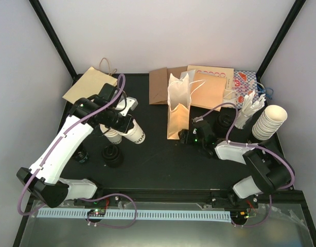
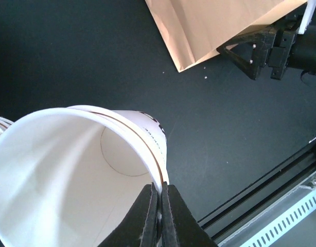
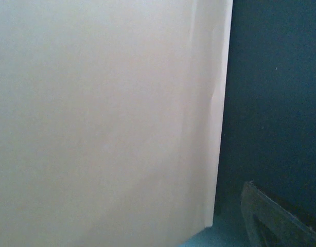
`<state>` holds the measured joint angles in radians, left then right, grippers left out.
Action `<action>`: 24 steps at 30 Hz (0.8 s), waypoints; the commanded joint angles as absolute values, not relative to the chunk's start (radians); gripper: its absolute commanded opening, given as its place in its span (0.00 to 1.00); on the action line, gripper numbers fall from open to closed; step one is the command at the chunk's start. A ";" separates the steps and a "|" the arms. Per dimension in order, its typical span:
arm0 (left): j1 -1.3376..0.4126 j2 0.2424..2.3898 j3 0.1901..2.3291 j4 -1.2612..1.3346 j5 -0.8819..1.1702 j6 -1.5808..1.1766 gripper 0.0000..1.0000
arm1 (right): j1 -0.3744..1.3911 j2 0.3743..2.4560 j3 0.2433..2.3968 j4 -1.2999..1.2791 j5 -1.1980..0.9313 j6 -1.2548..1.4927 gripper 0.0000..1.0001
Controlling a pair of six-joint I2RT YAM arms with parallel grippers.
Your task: Pack the takeout coffee
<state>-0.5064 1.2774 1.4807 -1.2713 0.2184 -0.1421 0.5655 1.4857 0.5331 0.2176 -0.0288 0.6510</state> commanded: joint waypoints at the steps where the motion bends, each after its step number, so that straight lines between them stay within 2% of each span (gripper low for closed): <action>1: -0.517 1.269 1.462 -1.237 0.250 -0.143 0.02 | 0.561 1.432 0.481 0.262 -0.053 0.595 0.89; 7: -0.524 1.275 1.449 -1.222 0.268 -0.140 0.02 | 0.611 1.285 0.394 0.225 -0.041 0.485 1.00; 16: -0.536 1.307 1.449 -1.218 0.285 -0.132 0.02 | 0.778 1.089 0.341 0.200 0.030 0.414 1.00; 24: -0.546 1.307 1.436 -1.211 0.310 -0.129 0.02 | 0.874 1.017 0.339 0.188 0.030 0.318 1.00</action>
<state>-0.5381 1.3060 1.4364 -1.2369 0.2714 -0.1417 0.8333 1.0435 0.3431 0.1787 0.0055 0.3931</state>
